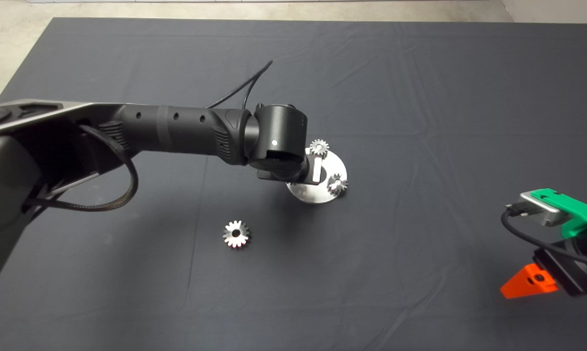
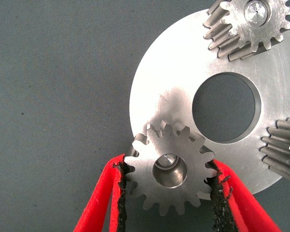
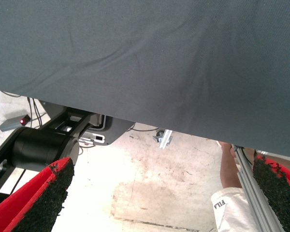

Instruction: Remove an incorrectly installed larger gear and replace it with the correct smaller gear

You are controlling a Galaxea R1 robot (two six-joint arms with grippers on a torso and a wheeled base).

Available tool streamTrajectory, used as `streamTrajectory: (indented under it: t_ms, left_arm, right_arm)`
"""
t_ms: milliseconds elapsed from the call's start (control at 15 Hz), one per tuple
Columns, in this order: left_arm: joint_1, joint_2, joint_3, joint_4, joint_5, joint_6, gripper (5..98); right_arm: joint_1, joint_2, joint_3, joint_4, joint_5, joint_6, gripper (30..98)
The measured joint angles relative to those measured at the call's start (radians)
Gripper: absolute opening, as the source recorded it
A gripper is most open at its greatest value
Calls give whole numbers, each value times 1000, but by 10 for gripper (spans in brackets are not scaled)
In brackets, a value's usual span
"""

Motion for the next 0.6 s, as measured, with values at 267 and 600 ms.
streamTrajectory:
  t_ms: [267, 600]
  left_arm:
    - [0, -2, 0, 4, -1, 0, 347]
    - [0, -3, 0, 5, -1, 0, 347]
  right_arm:
    - [0, 0, 0, 0, 0, 0, 978]
    - [0, 0, 0, 0, 0, 0, 978]
